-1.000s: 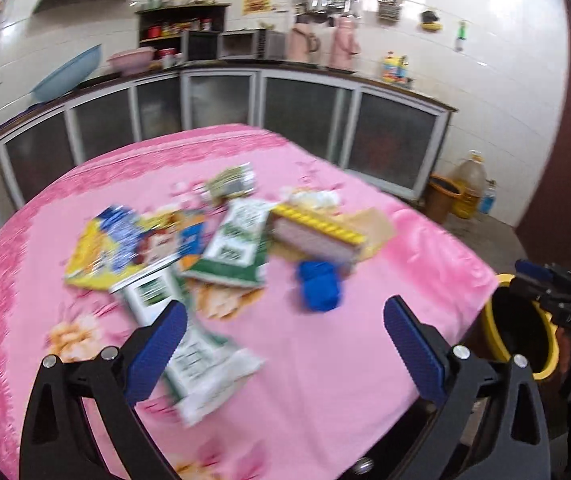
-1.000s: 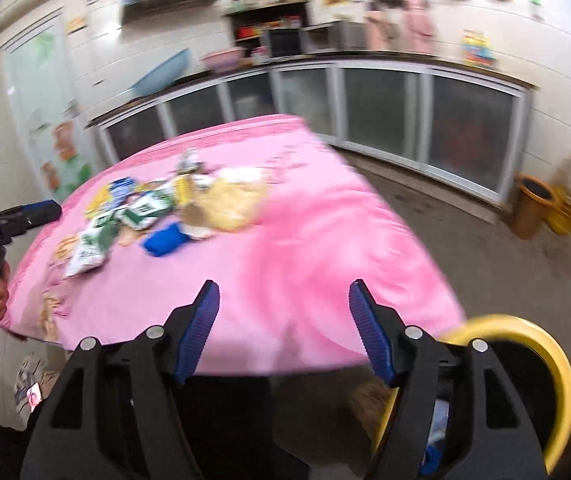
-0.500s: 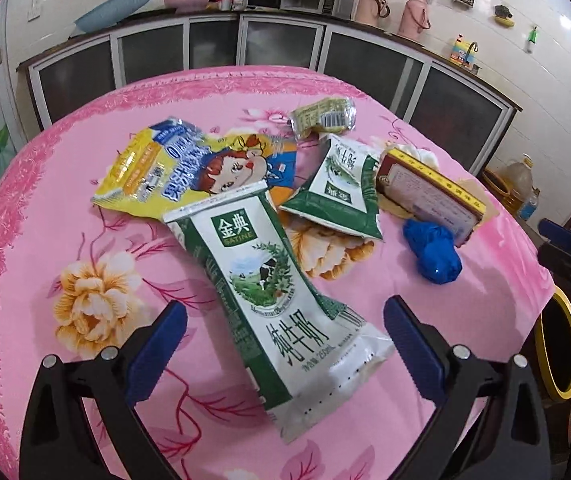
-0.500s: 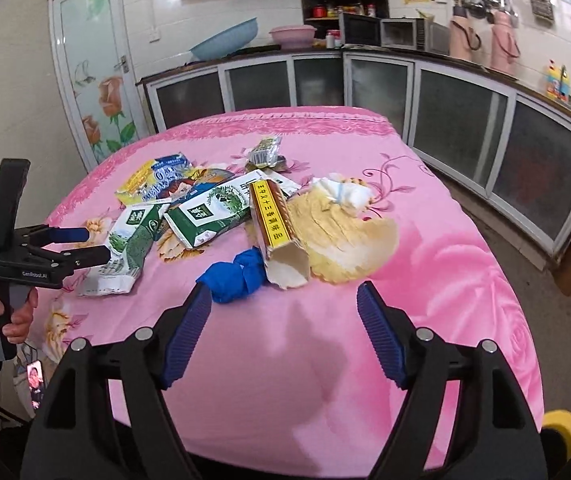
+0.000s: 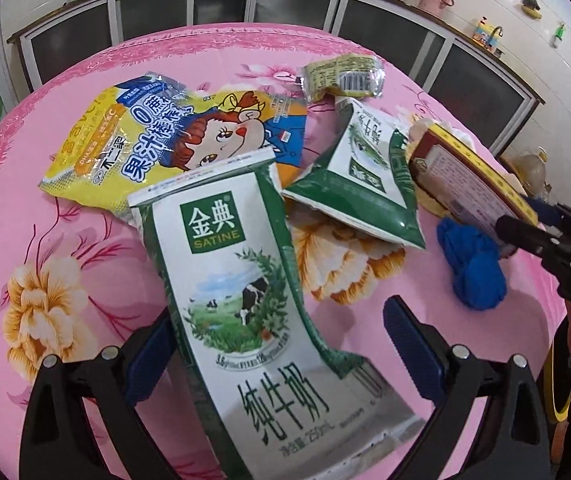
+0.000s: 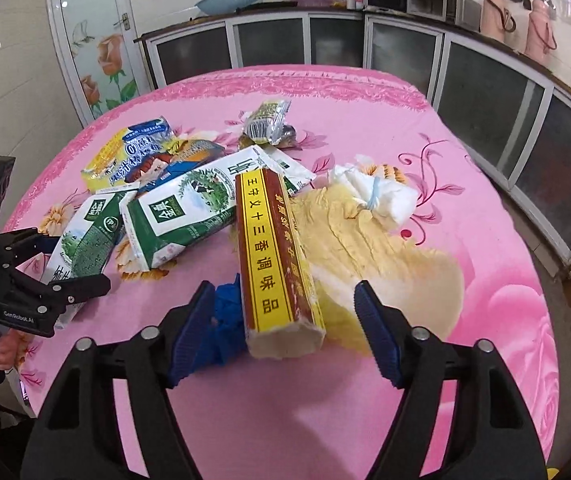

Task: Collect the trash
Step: 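Grasp the green SATINE milk pouch with the left tool while the right tool grasps the yellow spice box, then carry the milk pouch and spice box over the bin and open both tools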

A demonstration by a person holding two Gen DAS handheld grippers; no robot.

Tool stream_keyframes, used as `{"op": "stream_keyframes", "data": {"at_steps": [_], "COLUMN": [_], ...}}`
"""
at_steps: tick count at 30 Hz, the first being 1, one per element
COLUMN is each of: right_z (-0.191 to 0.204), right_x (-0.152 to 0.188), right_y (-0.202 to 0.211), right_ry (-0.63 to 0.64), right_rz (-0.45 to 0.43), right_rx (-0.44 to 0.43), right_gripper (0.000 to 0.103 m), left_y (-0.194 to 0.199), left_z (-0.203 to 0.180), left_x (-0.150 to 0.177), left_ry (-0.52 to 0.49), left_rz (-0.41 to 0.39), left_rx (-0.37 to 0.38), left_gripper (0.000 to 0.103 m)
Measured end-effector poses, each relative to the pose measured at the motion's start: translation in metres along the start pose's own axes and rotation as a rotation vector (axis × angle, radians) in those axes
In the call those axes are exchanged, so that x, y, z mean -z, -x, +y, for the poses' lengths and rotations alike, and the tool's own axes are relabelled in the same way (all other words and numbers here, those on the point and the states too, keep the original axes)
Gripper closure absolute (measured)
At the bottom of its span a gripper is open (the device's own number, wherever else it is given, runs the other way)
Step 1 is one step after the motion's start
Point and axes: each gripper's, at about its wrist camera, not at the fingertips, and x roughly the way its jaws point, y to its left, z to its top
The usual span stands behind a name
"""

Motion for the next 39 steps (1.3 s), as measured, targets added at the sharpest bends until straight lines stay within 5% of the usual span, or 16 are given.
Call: {"op": "stream_keyframes", "data": {"at_steps": [2,3,8,25,39], "right_z": [-0.002,-0.004,-0.004,0.009,-0.013], "right_x": [0.0,0.001,-0.001,-0.002,0.05], "right_y": [-0.008,-0.009,0.005,0.073,0.125], "right_ry": [-0.015,-0.028,-0.062,-0.1,-0.188], "right_rz": [0.036,0.033,-0.001,-0.117,-0.147], "right_rx": [0.002,-0.008,-0.042,-0.078,-0.015], "right_gripper": [0.067,0.069,0.087,0.09,0.09], "left_y": [0.0,-0.001,0.003,0.09,0.116], "left_z": [-0.001,0.0,0.006,0.026,-0.011], "left_x": [-0.001,-0.002,-0.002,0.021,0.032], "left_ry": [-0.005,-0.008,0.014,0.051,-0.02], "left_rz": [-0.006,-0.007,-0.011,-0.145,-0.195], "left_rx": [-0.017,-0.026,-0.006,0.022,0.09], "left_gripper": [0.034,0.044,0.052,0.052,0.052]}}
